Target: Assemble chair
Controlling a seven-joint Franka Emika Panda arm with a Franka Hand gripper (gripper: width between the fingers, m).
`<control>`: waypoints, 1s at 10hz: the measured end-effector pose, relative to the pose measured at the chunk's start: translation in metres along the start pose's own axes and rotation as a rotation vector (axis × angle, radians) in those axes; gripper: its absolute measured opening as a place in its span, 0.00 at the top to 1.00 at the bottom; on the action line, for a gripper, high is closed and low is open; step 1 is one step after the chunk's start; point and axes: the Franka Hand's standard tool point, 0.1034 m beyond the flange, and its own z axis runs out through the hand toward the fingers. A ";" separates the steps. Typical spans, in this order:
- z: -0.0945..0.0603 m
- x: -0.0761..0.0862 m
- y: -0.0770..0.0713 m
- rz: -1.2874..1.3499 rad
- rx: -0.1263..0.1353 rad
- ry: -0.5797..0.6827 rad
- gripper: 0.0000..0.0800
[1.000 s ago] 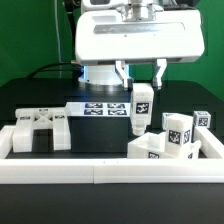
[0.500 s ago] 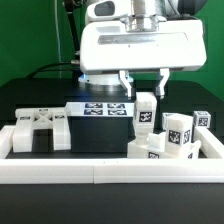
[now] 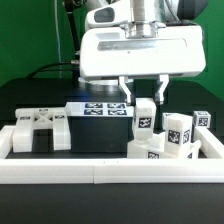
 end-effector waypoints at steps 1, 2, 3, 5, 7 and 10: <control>0.001 -0.001 0.000 -0.001 -0.002 0.004 0.64; 0.001 -0.002 0.000 -0.001 -0.005 0.010 0.64; 0.001 -0.003 0.000 -0.004 -0.010 0.023 0.64; 0.000 -0.005 0.000 -0.010 -0.026 0.064 0.64; -0.001 -0.008 0.008 -0.009 -0.052 0.119 0.64; 0.000 -0.008 0.010 -0.007 -0.058 0.131 0.64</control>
Offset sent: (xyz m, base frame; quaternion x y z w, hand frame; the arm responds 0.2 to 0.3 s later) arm -0.0102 0.0030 -0.0034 -0.0184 0.0421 -0.0041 0.9989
